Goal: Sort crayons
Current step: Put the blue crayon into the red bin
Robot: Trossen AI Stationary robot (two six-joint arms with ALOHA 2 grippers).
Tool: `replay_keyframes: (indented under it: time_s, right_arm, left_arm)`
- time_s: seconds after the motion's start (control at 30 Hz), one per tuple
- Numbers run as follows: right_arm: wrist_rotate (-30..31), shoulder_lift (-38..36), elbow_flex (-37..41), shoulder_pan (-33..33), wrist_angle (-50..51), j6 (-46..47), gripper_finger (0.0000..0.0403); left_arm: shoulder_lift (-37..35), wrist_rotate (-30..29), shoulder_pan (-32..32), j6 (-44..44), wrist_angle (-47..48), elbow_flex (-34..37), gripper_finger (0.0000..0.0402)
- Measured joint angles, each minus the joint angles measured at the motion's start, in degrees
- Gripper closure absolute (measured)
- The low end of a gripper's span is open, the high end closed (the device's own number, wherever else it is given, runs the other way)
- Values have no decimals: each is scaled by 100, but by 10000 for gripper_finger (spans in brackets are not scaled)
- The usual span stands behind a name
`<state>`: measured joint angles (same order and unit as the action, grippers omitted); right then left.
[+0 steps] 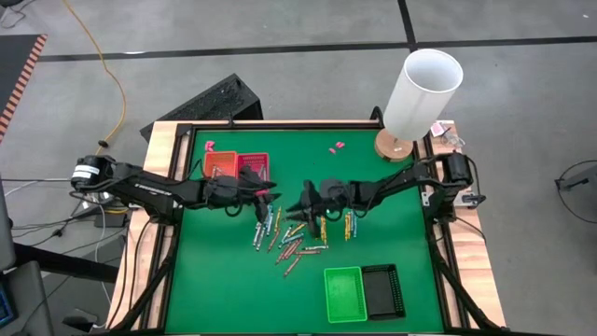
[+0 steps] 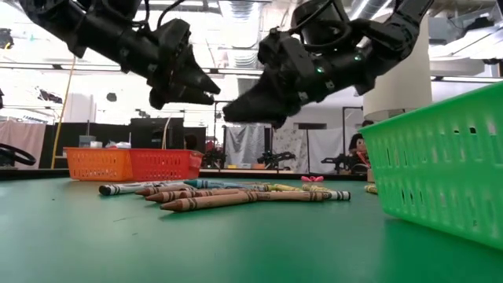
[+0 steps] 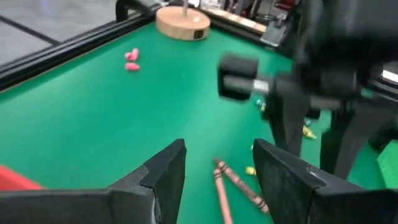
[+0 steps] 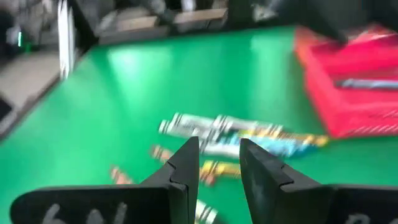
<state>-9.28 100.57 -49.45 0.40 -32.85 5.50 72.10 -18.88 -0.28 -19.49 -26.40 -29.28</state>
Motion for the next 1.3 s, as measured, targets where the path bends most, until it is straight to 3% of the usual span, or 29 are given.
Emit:
replay_keyframes:
  time_s: [0.23, 0.43, 1.1, 1.3]
  right_arm:
    - [83, 0, 0, 596, 421, -671, 292]
    - [670, 0, 0, 900, 434, -1140, 296]
    - [706, 8, 0, 818, 551, -1307, 296]
    - [839, 542, -155, 862, 470, -1308, 296]
  left_arm:
    - [0, -85, -113, 2, -19, -96, 226]
    - [0, -107, -109, -19, -8, -96, 226]
    - [0, -142, -111, -61, -8, -96, 226]
    - [0, -146, -109, -26, -10, -98, 226]
